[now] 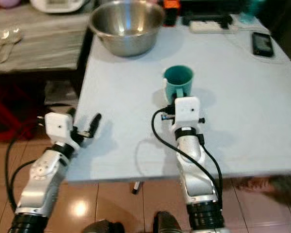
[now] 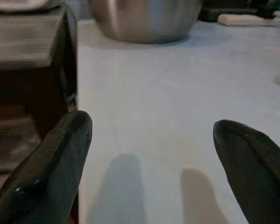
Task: Setting the table
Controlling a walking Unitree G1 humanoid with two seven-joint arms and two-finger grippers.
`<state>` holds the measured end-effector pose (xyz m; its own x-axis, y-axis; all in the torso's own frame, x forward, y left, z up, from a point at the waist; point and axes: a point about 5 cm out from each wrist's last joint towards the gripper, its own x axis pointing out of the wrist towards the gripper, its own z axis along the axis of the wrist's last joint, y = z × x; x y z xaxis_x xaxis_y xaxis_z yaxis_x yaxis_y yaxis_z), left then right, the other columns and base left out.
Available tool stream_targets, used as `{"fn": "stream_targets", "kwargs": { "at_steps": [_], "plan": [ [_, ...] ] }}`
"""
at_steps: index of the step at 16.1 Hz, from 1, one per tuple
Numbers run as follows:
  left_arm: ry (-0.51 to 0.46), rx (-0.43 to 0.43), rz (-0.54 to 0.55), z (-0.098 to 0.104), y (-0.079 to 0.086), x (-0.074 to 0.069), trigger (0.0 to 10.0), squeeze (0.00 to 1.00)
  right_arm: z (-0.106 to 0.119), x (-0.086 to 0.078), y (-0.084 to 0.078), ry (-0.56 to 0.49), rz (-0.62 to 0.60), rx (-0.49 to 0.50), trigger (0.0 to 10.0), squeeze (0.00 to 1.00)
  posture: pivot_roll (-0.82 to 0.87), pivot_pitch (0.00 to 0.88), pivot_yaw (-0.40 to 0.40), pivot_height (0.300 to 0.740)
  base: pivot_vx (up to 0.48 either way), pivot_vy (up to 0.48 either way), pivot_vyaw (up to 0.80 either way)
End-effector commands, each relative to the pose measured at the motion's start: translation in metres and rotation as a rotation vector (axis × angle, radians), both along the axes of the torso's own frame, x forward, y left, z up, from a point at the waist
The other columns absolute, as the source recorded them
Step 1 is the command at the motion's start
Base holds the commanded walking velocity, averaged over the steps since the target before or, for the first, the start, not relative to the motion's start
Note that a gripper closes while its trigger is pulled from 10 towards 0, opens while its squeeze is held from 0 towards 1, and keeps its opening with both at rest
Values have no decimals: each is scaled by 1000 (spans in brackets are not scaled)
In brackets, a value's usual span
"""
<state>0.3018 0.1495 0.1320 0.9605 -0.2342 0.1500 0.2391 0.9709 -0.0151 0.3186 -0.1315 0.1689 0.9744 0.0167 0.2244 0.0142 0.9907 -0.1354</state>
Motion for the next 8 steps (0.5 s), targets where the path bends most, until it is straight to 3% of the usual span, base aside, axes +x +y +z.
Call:
{"fn": "stream_targets", "kwargs": {
  "at_steps": [1,5,8],
  "plan": [
    [2,-11,-28,-1,-9,-1,10000,0,0,-3,-13,1,-45,6,10000,0,-112,163,36,740,0,428,-800],
    [-4,-13,-32,0,-10,2,10000,0,-1,-5,-15,5,-44,5,10000,0,-118,158,38,740,0,430,-658],
    [-15,-18,-26,3,-11,4,10000,0,2,-4,-10,-8,-26,5,10000,0,-115,151,35,740,0,434,0]
  ]
}}
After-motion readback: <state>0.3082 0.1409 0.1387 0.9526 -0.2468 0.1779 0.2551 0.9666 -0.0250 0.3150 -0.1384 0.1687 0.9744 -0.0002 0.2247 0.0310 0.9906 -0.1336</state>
